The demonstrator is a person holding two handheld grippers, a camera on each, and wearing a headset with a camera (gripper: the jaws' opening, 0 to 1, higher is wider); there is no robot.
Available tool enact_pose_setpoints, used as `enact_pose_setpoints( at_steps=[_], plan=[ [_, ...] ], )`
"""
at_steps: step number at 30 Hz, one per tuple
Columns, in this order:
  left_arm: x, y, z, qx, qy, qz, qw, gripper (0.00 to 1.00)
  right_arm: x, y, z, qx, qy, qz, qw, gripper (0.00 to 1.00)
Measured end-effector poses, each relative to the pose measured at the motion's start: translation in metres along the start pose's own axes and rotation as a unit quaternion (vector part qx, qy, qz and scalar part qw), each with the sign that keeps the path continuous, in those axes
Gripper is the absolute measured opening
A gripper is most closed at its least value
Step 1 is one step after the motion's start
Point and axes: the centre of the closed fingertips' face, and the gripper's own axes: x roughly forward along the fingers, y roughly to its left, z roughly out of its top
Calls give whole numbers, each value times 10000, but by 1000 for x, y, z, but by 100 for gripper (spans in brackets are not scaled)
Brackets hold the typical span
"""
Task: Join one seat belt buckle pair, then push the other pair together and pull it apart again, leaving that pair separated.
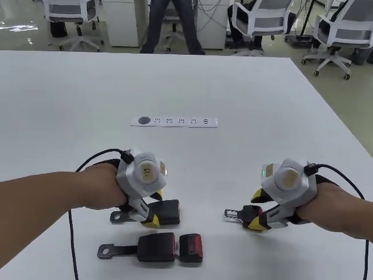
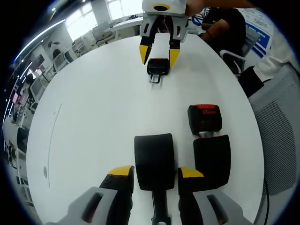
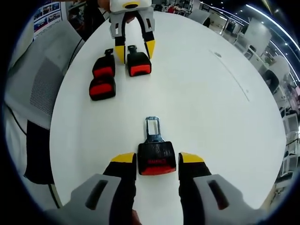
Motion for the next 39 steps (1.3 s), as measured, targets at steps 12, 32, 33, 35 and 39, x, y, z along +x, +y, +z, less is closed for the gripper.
enact_pose_setpoints(
  at_steps=[12,32,33,35,39],
  plan=[
    [4,-1,2,-67,-35,-105,9999,34,7,-5,-8,103,58,338,9994,33],
    [6,1,0,-352,51,-144,9993,33,11,-2,-2,-59,161,439,9989,32],
    [6,1,0,-356,67,-150,9992,33,13,-1,-1,-72,157,425,9989,32],
    [7,2,-1,-385,96,-167,9991,33,12,4,7,-116,144,430,9989,32],
    [7,1,-1,-395,123,-184,9990,33,19,6,17,-127,73,464,9988,33]
  ],
)
